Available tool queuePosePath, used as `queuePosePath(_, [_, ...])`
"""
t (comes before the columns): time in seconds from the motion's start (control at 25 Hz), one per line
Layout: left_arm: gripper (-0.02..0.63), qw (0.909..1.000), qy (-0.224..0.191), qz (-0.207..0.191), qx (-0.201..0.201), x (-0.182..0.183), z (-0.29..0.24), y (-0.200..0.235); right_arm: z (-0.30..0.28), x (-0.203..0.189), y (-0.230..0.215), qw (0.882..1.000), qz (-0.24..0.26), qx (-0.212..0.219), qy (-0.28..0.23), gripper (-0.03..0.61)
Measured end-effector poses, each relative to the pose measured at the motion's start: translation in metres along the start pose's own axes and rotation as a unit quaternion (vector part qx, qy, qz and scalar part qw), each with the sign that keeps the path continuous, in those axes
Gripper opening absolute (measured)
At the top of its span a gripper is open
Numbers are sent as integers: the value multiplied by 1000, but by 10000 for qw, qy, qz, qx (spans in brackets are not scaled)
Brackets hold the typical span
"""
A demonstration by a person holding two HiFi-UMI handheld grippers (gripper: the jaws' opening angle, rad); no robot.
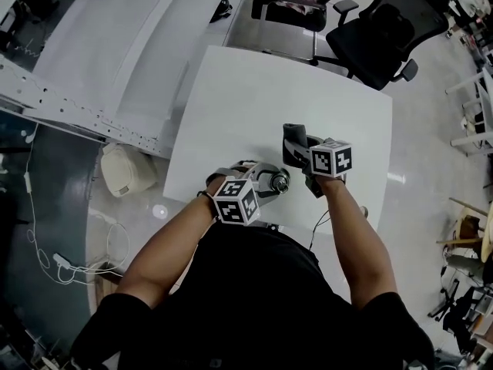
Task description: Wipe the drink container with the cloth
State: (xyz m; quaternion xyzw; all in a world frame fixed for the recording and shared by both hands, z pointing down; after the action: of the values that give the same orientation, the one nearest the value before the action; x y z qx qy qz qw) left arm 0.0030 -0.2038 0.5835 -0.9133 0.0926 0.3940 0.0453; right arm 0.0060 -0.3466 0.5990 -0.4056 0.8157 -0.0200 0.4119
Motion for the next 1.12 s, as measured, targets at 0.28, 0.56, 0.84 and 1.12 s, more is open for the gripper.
queuePosePath(0.28, [242,9964,-392,722,188,0,-3,13,73,21,-3,9941,-391,-238,-985,112])
queuePosePath(0.56, [244,9858,-709,1445,470,-3,-4,23,135,14,7,9847,-662,-104,-1609,112])
queuePosePath(0.84, [244,9789,-771,1728,767,3,-7,29,174,-7,9,9813,-740,-85,-1774,112])
queuePosePath(1.12, [252,9731,-846,1881,1027,6,-3,25,206,-18,6,9814,-498,-47,-1855,112])
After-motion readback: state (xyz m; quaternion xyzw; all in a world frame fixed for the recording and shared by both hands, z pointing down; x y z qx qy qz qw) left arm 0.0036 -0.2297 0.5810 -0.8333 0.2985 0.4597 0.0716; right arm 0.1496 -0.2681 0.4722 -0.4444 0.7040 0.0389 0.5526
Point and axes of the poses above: the fingertips, and each gripper's own axes: z backward along the fingers, y to its left, x out of its top, the point moved 2 cm from there along z, backward along the fingers, and after that the axes turned 10 degrees about -x, right-handed, at the moved point
